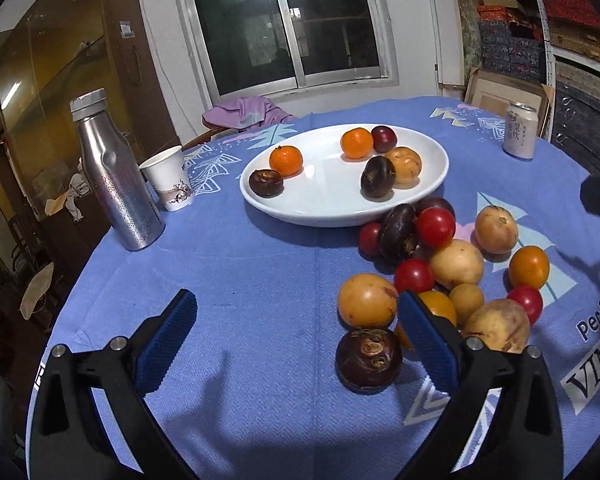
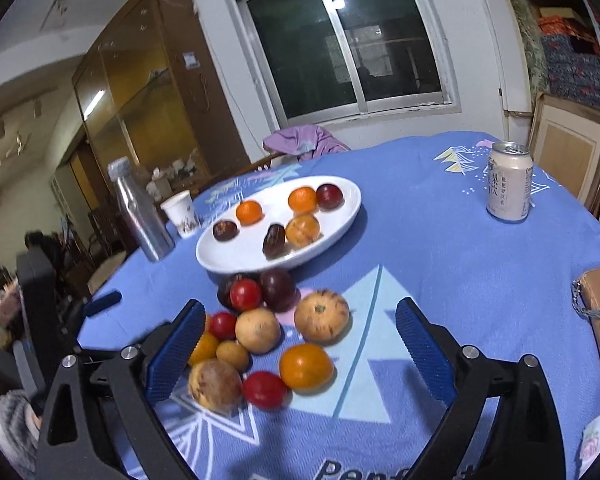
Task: Organize fruits
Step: 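Move both open grippers back toward the remaining fruit cluster, then grasp a dark mangosteen with the left gripper while the right gripper grasps a brown pear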
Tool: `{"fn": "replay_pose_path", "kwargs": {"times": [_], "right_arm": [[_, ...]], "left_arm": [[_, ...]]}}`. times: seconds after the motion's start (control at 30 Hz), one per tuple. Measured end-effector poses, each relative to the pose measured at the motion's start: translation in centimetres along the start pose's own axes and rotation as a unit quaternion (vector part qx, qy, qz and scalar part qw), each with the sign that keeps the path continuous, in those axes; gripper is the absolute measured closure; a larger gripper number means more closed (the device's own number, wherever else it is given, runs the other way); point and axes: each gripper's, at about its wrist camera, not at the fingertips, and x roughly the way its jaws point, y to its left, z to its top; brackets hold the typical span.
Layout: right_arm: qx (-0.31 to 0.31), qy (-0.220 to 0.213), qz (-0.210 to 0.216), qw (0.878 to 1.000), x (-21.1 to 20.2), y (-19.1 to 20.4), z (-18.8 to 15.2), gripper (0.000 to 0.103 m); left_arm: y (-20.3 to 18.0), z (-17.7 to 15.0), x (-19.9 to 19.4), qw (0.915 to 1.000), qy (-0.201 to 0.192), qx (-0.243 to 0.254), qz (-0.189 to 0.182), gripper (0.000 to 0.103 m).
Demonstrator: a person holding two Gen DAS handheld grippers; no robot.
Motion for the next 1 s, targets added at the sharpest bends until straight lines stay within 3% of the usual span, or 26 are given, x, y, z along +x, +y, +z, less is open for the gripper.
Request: {"fn": "replay_pose_path", "kwargs": {"times": [0.43, 0.63, 0.73, 0.77, 0.83, 0.9, 1.0], "right_arm": [[-0.049, 0.027, -0.013, 0.998, 0.6, 1.9, -1.6, 0.006], [-0.084, 0.058, 0.018, 0.995, 0.3, 3.4, -2.8, 0.006], [-0.097, 0.066, 0.023, 0.993, 0.1, 4.0, -3.2, 0.006], [-0.098, 0.072, 0.025, 0.992, 0.2, 4.0, -3.2, 0.006], [-0.100, 0.093, 0.034, 0.990, 0.8, 4.2, -3.5, 0.009], [-0.114, 0.109, 0.049, 0.986, 1.2, 4.8, -3.7, 0.024], [-0.121, 0.117, 0.055, 0.984, 1.3, 5.1, -3.9, 0.026]], "left_arm": [[0.3, 0.2, 0.3, 0.9998, 0.010, -0.013, -0.011, 0.005], [1.2, -0.9, 0.9, 0.9942, 0.058, -0.034, -0.084, 0.005], [1.2, -1.4, 1.1, 0.9916, 0.071, -0.035, -0.102, 0.005], [0.9, -1.5, 1.3, 0.9904, 0.078, -0.030, -0.110, 0.008], [0.2, -1.6, 2.0, 0.9875, 0.096, -0.014, -0.124, 0.040], [-0.3, -1.8, 2.9, 0.9836, 0.117, -0.007, -0.137, 0.045], [-0.6, -1.7, 2.9, 0.9840, 0.115, -0.004, -0.136, 0.046]]}}
